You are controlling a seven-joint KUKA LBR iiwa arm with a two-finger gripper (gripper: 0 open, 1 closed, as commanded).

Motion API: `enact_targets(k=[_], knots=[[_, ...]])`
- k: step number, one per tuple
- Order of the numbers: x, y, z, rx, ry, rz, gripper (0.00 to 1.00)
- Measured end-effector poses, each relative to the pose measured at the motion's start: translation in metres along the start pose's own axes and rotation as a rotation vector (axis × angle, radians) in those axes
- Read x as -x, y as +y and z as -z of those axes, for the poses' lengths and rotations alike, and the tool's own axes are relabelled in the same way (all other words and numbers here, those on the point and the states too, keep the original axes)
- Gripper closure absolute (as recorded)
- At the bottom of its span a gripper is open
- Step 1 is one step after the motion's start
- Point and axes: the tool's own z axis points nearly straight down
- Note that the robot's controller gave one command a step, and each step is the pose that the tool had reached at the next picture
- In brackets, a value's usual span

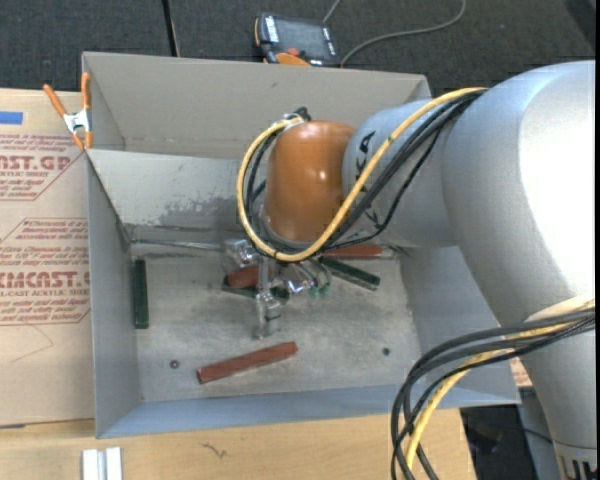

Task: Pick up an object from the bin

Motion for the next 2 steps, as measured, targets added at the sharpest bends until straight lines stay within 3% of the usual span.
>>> enact_targets(k=[1,2], knots=[[0.0,-0.001,0.002,0.0,0.002,-0.002,1.0],[-0.004,0.046,0.129,-0.001,-0.008,0.003,1.0]])
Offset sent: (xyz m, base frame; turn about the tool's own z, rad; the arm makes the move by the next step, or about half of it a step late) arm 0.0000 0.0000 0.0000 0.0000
